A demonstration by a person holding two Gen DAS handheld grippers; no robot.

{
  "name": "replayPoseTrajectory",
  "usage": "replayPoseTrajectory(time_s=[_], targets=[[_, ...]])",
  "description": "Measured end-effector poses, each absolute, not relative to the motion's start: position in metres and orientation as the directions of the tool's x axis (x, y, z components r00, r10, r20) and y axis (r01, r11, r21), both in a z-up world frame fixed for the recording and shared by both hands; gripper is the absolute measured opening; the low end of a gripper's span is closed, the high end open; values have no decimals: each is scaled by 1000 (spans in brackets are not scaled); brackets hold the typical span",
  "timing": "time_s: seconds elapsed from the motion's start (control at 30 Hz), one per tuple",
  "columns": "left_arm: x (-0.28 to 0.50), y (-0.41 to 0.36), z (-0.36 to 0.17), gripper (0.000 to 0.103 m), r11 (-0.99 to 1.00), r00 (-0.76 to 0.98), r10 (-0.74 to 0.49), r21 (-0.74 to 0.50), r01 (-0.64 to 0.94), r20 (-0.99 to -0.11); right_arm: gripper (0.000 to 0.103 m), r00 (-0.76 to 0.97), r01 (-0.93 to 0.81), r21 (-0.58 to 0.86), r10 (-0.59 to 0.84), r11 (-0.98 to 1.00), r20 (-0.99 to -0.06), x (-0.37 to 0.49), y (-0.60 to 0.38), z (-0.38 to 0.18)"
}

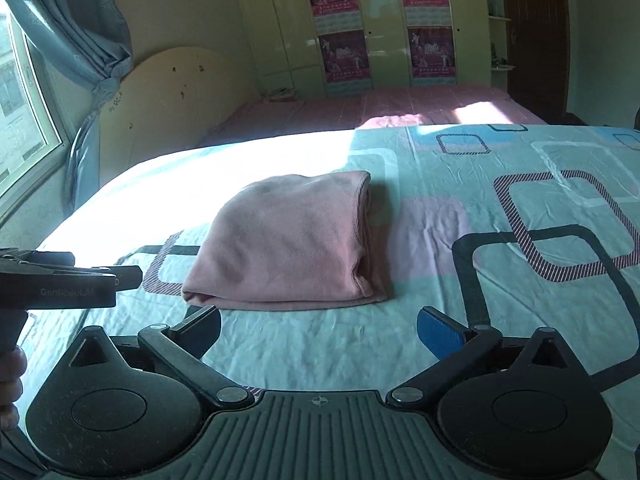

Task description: Fold small clothes

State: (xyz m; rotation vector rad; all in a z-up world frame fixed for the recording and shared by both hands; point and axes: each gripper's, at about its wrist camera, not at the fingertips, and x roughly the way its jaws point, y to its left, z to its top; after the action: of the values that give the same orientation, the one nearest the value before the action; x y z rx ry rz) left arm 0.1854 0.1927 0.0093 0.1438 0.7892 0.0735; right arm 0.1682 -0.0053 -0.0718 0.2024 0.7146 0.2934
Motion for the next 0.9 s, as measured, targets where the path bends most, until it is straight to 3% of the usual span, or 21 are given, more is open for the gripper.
replayPoseTrajectory(time_s=[0.13,0.27,0.53,0.9], targets=[[153,184,20,97,992,692,117,120,-44,-712,103,727,-152,196,245,969,-641,139,-6,-53],[112,173,31,97,991,705,130,101,-83,-697,103,794,-151,95,178,984,-581,98,-14,-41],[48,151,50,98,990,729,144,100,-104,-669,103,839,-85,174,165,981,-519,41,-52,-22],[4,132,66,99,990,778,142,100,-102,-612,103,856,-114,162,180,980,-484,-4,-59,-9]])
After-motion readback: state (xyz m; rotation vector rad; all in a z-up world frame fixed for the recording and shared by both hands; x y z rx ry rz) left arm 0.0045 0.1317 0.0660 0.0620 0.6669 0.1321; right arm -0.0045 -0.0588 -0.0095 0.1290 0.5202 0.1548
